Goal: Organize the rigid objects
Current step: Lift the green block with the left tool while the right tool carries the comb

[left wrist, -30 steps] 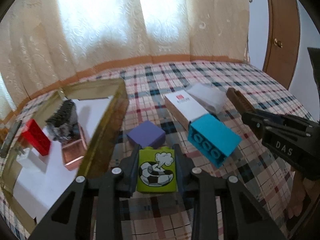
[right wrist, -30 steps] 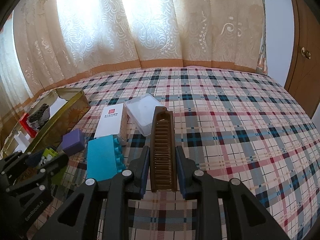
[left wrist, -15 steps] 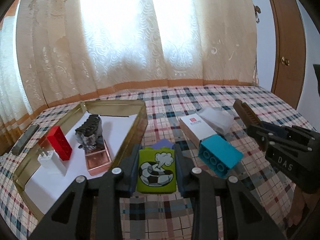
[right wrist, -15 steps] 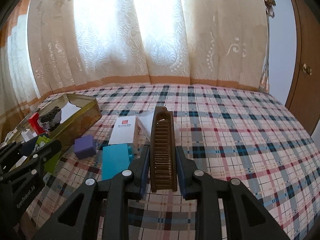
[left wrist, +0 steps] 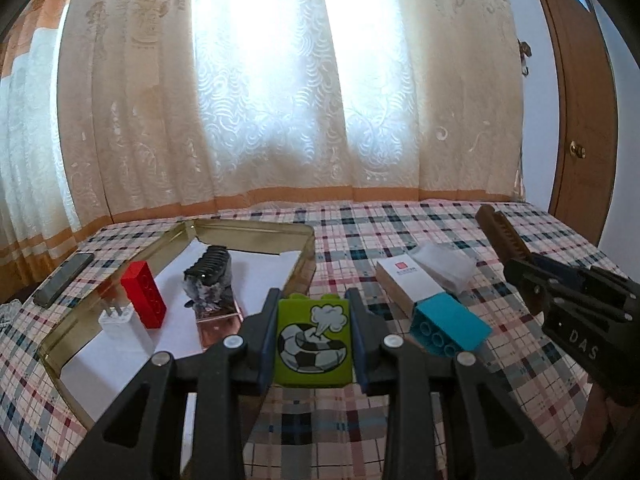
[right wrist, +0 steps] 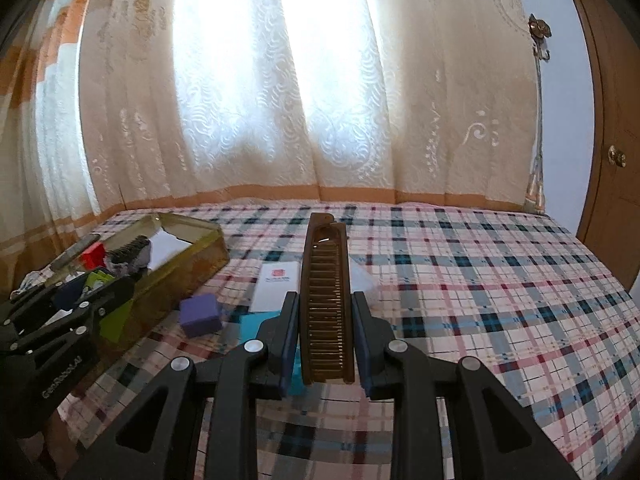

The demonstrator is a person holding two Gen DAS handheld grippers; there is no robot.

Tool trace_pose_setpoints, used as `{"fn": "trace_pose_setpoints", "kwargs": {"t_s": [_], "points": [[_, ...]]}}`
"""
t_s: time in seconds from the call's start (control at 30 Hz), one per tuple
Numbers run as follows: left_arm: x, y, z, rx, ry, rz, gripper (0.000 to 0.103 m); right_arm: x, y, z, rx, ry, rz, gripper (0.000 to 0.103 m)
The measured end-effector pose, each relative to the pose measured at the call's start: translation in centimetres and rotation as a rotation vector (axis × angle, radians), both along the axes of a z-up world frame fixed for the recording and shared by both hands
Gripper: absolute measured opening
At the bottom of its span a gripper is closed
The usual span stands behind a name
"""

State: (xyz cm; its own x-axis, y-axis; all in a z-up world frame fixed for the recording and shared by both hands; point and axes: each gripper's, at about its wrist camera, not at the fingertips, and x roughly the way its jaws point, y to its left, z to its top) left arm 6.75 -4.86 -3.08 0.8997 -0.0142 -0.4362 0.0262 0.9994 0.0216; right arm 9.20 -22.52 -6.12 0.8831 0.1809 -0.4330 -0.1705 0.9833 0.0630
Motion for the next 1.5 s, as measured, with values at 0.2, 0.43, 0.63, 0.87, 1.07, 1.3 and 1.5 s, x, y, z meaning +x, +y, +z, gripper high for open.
{"fn": "trace_pose_setpoints", "kwargs": {"t_s": [0.2,0.43,0.63,0.87,1.07,1.3,1.5], "points": [[-0.5,1.1,0.2,0.005,-0.034,0.035,0.030,-1.2,1.8,0.4,-0.029,-0.065,0.023,0.028],[-0.9,1.9,0.4,0.014,-0.056,0.056,0.030,-1.8,2.9,0.7,-0.032,-0.098,0.041,0.028],[-1.0,2.8,0.4,0.015,-0.065,0.072,0.030,-2.2,3.6,1.0,-0.029,-0.125,0.057,0.028],[-1.1,3.6,0.4,0.012,-0.065,0.079,0.030,-2.5,4.2,1.1,-0.006,-0.151,0.077,0.028],[-1.3,4.2,0.5,0.012,-0.075,0.100,0.030,-3.1,5.2,1.4,0.000,-0.190,0.101,0.028],[-1.4,5.0,0.5,0.002,-0.077,0.110,0.030,-3.1,6.0,1.4,0.004,-0.197,0.119,0.028],[-1.4,5.4,0.5,-0.001,-0.076,0.115,0.030,-3.2,6.6,1.5,0.003,-0.199,0.127,0.028]]}}
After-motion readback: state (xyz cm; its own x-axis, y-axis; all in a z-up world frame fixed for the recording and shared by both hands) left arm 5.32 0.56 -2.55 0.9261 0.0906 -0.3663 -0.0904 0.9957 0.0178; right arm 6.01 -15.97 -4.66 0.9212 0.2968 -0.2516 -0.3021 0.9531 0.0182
